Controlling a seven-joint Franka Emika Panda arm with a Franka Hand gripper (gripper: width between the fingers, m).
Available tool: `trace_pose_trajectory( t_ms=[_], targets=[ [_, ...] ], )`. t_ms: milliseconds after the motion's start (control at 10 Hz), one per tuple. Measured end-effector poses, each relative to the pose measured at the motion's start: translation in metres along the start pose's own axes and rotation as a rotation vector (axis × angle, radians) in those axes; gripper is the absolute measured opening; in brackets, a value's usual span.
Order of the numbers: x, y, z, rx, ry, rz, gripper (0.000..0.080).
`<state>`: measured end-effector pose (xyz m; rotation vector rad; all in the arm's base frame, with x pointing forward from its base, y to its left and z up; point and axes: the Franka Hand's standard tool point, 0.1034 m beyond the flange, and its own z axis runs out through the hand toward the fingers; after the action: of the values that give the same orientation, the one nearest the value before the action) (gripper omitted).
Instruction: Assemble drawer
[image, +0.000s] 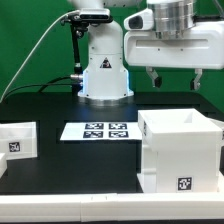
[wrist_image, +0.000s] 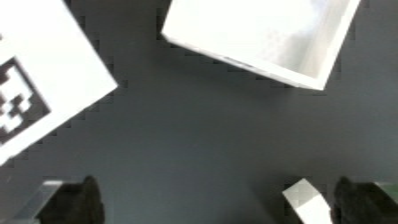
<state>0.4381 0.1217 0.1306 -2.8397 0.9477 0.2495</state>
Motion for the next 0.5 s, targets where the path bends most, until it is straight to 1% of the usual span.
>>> trace_pose_trajectory(
  t_ms=[100,300,400,500],
  targets=[
    [0.0002,0.0000,0.0001,-0.005,0.003,-0.008,0.0649],
    [-0.0001,0.0002,0.0010,-0.006,0.001,-0.008,0.0649],
    [-0.0006,0.0011,0.0029,-0.022,0.007,-0.064,0.0649],
    [-0.0012,0.0036,0.0052,-0.022,0.005,-0.198,0.0649]
  ],
)
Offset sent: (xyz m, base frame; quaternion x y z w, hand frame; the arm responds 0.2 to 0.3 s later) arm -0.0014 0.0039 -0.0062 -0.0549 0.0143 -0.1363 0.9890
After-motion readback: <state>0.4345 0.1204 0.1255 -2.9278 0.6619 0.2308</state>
